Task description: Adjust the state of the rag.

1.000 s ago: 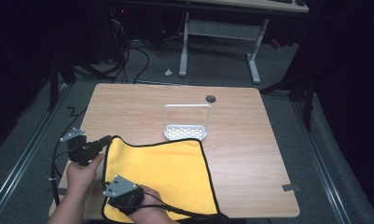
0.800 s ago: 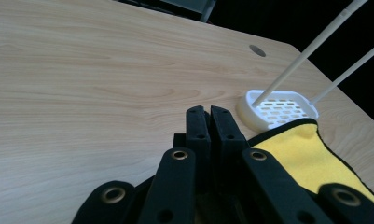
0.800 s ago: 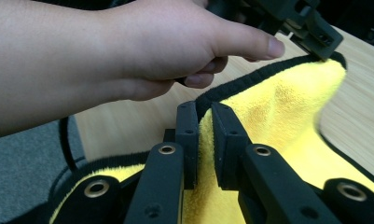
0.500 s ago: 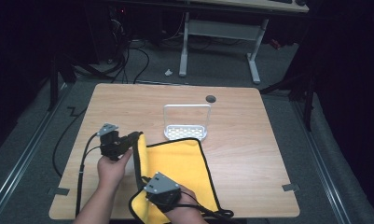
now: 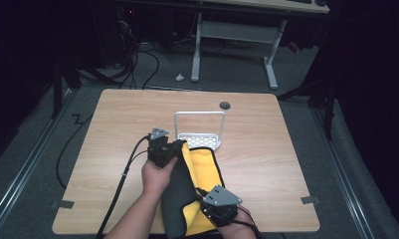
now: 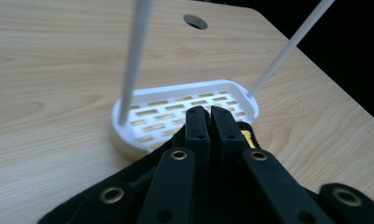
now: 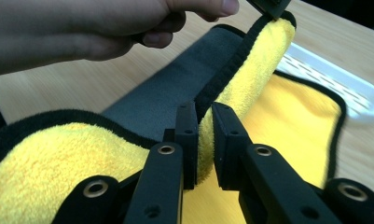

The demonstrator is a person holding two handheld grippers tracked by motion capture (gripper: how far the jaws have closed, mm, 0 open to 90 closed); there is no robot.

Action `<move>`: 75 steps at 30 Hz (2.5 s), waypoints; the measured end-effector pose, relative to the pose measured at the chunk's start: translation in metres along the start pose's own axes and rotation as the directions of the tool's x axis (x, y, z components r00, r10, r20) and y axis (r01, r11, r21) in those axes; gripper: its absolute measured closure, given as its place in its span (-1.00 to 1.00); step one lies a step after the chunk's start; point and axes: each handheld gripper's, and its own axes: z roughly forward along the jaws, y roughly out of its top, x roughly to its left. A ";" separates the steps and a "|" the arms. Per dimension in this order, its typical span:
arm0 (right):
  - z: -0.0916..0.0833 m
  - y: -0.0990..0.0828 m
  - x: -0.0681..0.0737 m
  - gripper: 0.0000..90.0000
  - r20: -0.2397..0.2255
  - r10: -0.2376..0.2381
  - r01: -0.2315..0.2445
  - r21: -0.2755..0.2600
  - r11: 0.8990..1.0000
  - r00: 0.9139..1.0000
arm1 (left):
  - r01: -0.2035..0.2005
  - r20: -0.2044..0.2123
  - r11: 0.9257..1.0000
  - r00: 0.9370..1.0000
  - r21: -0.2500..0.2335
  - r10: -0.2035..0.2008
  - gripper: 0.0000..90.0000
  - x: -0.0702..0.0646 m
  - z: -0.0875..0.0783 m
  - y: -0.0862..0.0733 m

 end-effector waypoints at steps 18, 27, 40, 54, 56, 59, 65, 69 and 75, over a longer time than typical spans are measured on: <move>-0.016 -0.045 -0.037 0.77 0.056 0.080 -0.084 0.066 0.994 0.995 | -0.048 0.017 0.997 0.999 0.066 0.047 0.83 -0.034 0.043 -0.004; -0.030 -0.061 -0.055 0.41 0.143 0.143 -0.149 0.033 0.988 0.979 | -0.052 0.113 0.998 0.992 0.033 0.048 0.22 -0.035 0.027 -0.009; -0.017 -0.066 -0.057 0.53 0.137 0.125 -0.136 0.075 0.988 0.983 | -0.091 0.104 0.994 0.991 0.057 0.085 0.36 -0.012 -0.028 -0.059; -0.011 -0.067 -0.054 0.67 0.126 0.122 -0.134 0.091 0.987 0.985 | -0.178 0.034 0.970 0.984 0.167 0.175 0.87 -0.022 -0.055 -0.112; -0.011 -0.068 -0.055 0.74 0.127 0.120 -0.132 0.093 0.987 0.985 | -0.197 0.023 0.965 0.980 0.173 0.196 0.89 -0.023 -0.053 -0.114; -0.009 -0.066 -0.057 0.81 0.129 0.125 -0.137 0.090 0.986 0.984 | -0.205 0.027 0.962 0.979 0.180 0.204 0.90 -0.021 -0.053 -0.113; 0.014 -0.049 -0.069 0.87 0.136 0.128 -0.144 0.114 0.983 0.982 | -0.198 0.011 0.964 0.980 0.175 0.199 0.90 -0.002 -0.051 -0.105; 0.042 -0.031 -0.078 0.89 0.123 0.161 -0.175 0.114 0.978 0.979 | -0.173 -0.015 0.968 0.984 0.180 0.178 0.82 0.011 -0.050 -0.096; 0.075 -0.023 -0.083 0.91 0.144 0.154 -0.179 0.184 0.966 0.978 | -0.198 0.006 0.961 0.980 0.195 0.200 0.64 0.013 -0.045 -0.091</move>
